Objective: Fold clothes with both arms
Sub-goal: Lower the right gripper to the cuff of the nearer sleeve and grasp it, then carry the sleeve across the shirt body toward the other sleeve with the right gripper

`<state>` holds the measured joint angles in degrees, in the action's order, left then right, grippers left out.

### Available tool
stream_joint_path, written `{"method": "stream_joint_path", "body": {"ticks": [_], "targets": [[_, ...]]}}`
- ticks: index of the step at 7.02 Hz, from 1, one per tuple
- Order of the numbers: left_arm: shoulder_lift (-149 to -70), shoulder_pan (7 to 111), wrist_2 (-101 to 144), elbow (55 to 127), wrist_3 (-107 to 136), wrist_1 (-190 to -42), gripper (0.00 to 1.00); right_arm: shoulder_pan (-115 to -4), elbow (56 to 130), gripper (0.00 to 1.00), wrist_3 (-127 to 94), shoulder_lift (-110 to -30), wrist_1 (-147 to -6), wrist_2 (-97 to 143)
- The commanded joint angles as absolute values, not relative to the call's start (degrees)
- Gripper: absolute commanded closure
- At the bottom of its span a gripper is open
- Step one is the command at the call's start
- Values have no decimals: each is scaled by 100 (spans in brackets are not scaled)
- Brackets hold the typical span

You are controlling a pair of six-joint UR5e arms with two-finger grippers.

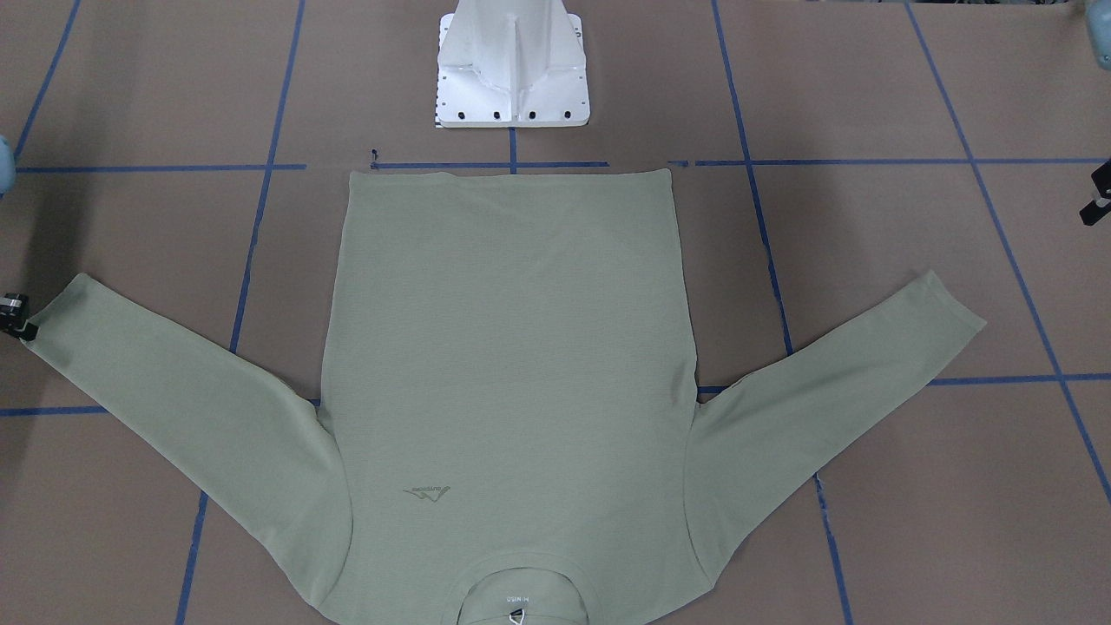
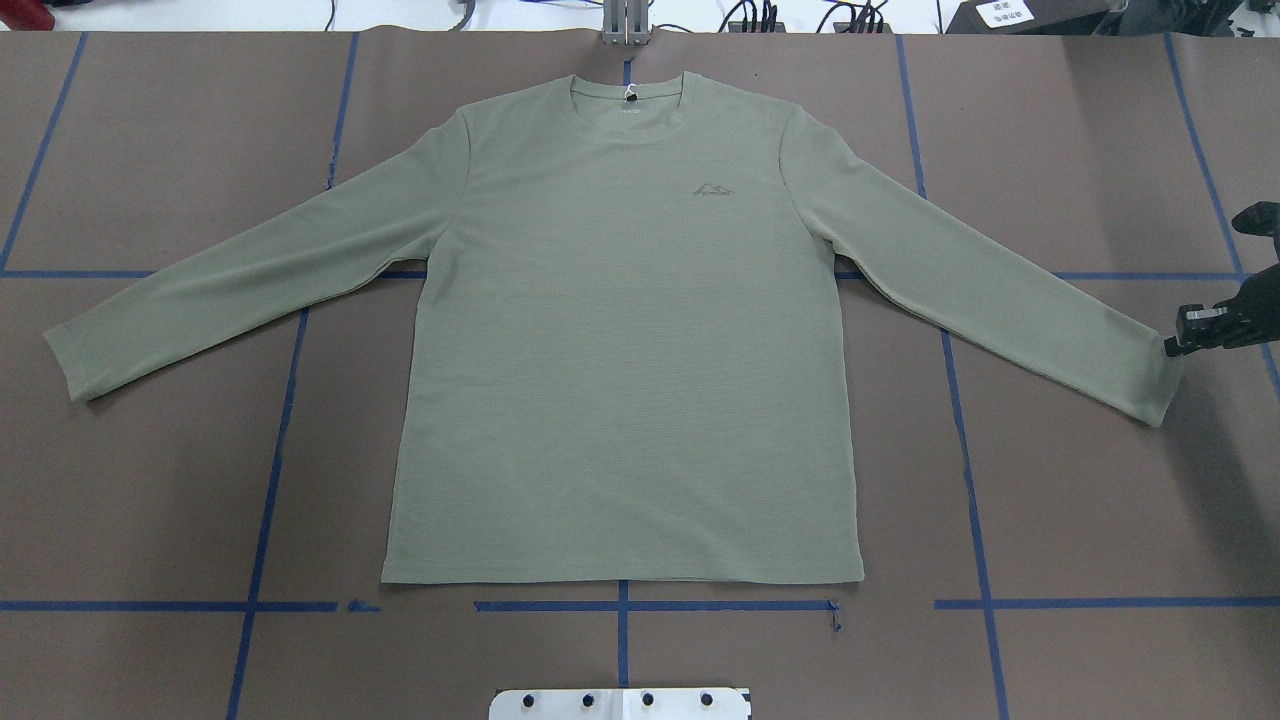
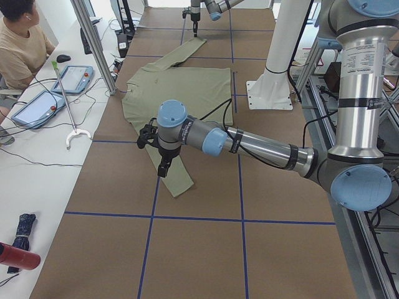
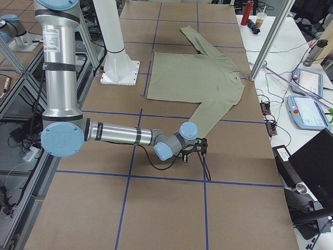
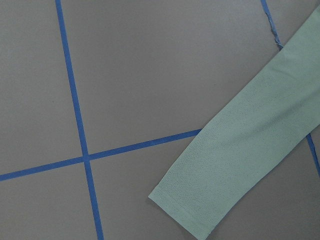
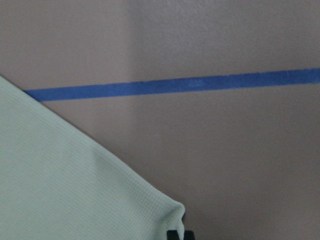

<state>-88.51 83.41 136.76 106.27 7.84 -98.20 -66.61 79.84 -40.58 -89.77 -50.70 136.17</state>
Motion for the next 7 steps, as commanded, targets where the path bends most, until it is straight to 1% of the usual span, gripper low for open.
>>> {"method": "stream_joint_path", "body": {"ticks": [1,2,3,5,6,7], "targets": [[-8859,8341,13711,10661,791,-9809,0,-6865,8478,100,-4652,-8808,-5132,14220],[-8877,8332,13720,10609,791,-9800,0,-6716,8760,100,-5850,-8406,-5142,14238],[-8868,8332,13728,10669,800,-9791,0,-6184,9085,100,-7106,-7889,-5150,14143],[-8868,8332,13720,10652,791,-9817,0,-5488,9062,100,-9106,-6502,-5351,13924],[-8877,8332,13711,10661,791,-9826,0,-5032,9062,100,-9636,-5703,-6005,13130],[-8868,8332,13728,10679,791,-9826,0,-4340,8948,100,-10085,-4817,-6769,12104]]}}
